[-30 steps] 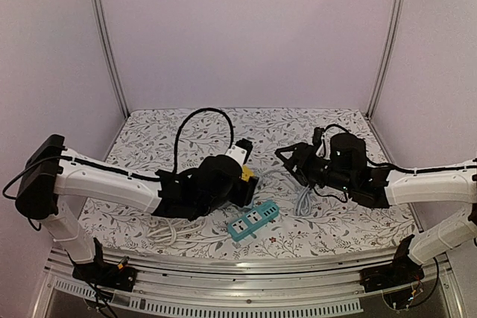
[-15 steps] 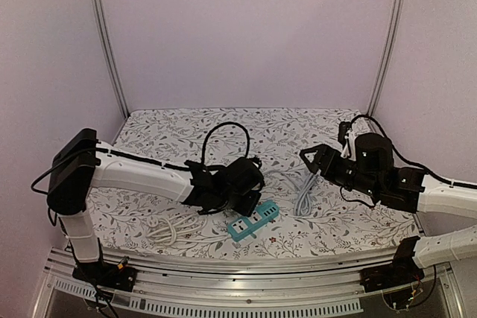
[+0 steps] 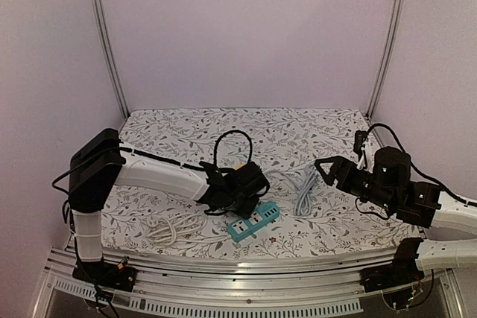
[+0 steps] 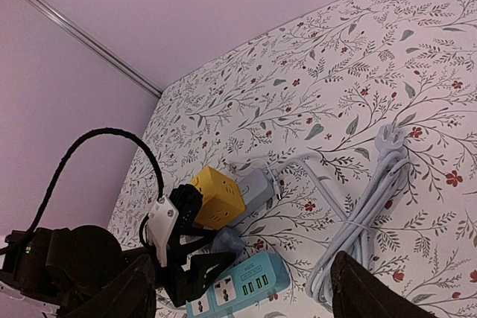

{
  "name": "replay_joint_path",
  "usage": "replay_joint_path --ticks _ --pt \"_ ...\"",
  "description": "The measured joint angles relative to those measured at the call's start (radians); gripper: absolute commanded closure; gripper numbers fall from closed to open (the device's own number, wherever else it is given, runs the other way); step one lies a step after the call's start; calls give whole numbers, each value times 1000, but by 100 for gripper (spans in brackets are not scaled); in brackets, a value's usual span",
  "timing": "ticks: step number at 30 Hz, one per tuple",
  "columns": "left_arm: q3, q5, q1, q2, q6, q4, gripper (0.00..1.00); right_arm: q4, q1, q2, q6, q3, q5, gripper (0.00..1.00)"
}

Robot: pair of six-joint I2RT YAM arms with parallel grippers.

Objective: Insert the plug

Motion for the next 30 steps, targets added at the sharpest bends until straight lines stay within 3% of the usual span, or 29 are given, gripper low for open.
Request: replay_joint_path --ticks 4,8,16,21,30 --pt "16 2 6 20 -6 -15 48 -2 0 -13 -4 -6 0 20" --pt "42 6 10 43 -11 -21 62 -3 0 -13 -7 -7 0 20" --pt "31 8 10 34 -5 -11 77 -3 0 -13 -11 -8 0 20" --pt "-36 22 1 -51 39 15 82 -3 0 -10 -33 -8 -10 11" --pt "-249 51 -32 -314 201 218 100 0 0 29 -87 21 -158 10"
